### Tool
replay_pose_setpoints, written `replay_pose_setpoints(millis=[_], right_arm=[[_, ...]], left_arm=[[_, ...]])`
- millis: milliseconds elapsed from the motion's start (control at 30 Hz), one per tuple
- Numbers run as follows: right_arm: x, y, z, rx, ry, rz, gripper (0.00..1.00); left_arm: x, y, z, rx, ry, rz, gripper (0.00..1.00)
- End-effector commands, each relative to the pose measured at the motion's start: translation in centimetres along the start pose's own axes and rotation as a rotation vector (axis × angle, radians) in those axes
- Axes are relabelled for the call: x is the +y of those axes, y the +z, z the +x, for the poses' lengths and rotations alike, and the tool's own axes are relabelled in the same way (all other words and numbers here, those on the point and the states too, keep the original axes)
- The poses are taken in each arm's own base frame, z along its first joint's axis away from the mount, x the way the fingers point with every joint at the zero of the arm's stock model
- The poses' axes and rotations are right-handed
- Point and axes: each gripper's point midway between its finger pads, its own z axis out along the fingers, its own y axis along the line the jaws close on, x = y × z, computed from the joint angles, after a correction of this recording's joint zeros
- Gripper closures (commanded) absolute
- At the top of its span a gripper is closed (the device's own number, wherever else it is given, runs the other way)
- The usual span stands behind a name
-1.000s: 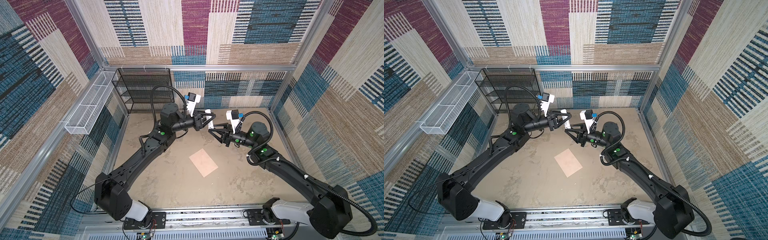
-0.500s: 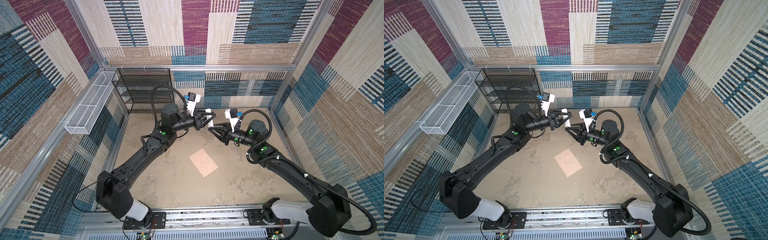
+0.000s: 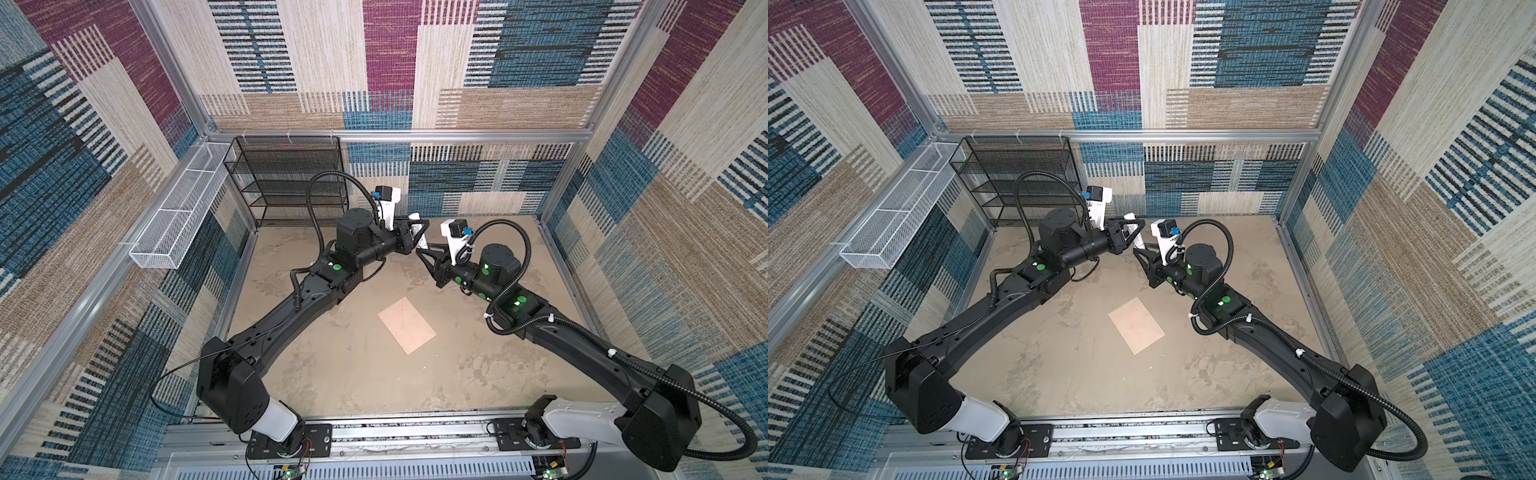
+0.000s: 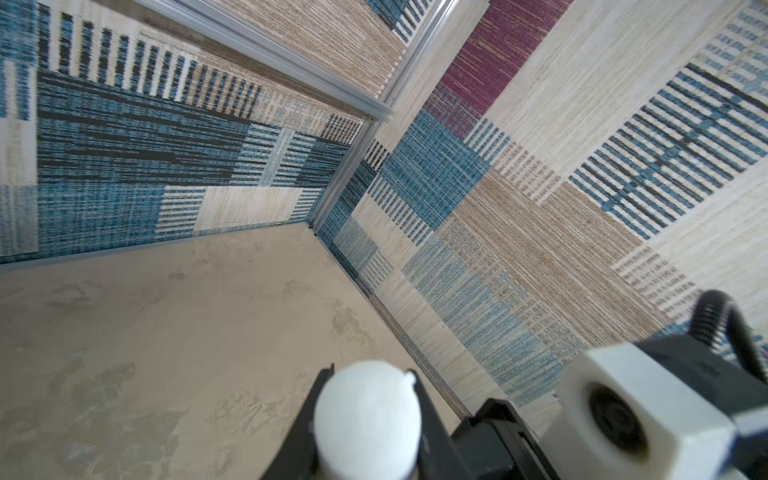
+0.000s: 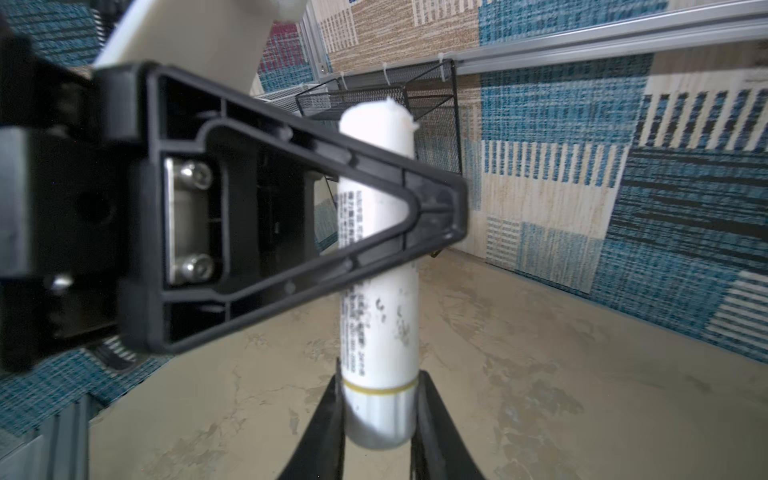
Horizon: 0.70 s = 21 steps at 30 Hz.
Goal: Place the letter into the envelope and seal it
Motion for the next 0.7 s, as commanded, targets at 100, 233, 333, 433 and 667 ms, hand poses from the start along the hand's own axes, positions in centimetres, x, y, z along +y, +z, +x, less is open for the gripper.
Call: replay_pose_setpoints(millis=[100,233,333,433,667], right_arm=[[-1.2,0.9,-4.3,-0.140,-0.113,0.204,0.88],[-0.6,1.8,-3.2,-0.097,-0.160,0.229,0.85],[-0.2,1.5,-2.8,-0.091,-0.160,0.205,0.77],[0.5,1.0,-1.9,-0.064,-0.151,0.152,0.60],[3.2,-1.5,0.8,-0.014,-0.073,-0.082,0.41]], left_arm=[[2.7,0.8,3.1,0.074,0.003,-0.148,1.00],[2.4,1.4,3.2,0.077,0.001,-0.139,1.00],[2.4,1.2,2.9,0.066,0.009,-0.143,1.00],[2.5,0.6,2.0,0.045,0.021,-0.143,1.00],[2.7,-0.9,-1.3,-0.011,-0.009,-0.055,1.00]])
